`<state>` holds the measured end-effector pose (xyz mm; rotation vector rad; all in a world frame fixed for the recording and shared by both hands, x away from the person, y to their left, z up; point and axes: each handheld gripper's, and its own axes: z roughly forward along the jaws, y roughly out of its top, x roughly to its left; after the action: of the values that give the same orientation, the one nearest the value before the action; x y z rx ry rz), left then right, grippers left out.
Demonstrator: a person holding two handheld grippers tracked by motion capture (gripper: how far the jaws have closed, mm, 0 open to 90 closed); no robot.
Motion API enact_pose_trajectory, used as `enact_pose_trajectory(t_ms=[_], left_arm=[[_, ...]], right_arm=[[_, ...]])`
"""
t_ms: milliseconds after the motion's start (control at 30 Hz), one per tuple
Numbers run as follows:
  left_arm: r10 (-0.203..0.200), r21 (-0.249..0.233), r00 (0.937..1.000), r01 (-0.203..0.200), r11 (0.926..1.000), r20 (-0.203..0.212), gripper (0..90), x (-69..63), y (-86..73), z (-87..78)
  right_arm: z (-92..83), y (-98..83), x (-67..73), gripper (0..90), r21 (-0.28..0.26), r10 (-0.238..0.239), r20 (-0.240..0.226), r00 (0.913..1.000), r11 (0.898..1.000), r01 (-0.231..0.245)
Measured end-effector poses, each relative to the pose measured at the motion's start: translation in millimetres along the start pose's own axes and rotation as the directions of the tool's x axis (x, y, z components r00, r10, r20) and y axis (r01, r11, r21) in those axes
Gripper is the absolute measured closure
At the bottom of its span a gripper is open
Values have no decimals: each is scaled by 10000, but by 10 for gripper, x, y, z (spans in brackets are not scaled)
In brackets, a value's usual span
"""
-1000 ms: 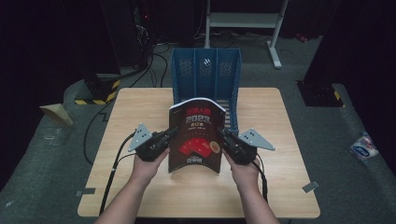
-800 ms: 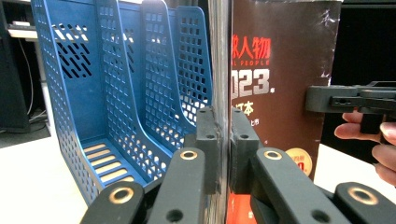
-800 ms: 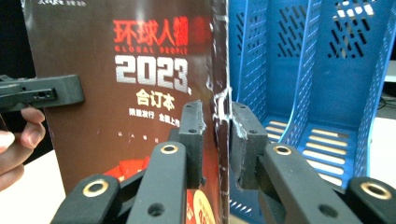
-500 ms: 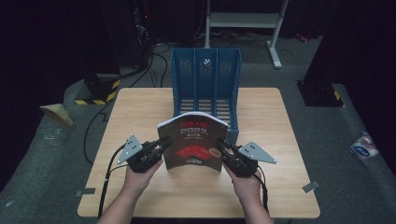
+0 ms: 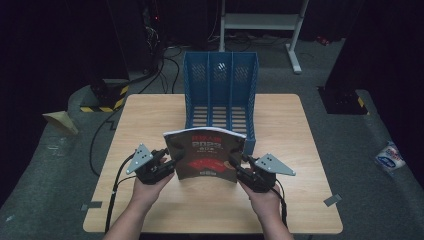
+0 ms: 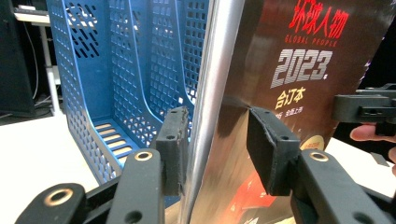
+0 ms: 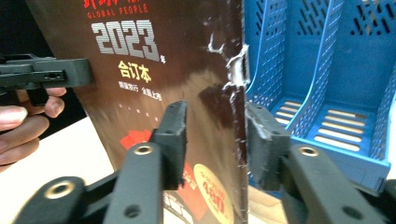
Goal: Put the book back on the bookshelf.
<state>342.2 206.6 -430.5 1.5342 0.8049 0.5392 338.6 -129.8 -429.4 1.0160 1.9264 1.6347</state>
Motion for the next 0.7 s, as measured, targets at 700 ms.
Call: enact_pose_trajectory(t_ms=[700], left_arm=[[123, 298, 9996, -116, 9995, -259, 540, 2, -36, 40]], right_arm=[[200, 199, -1, 348, 287, -813, -691, 9943, 9961, 835]])
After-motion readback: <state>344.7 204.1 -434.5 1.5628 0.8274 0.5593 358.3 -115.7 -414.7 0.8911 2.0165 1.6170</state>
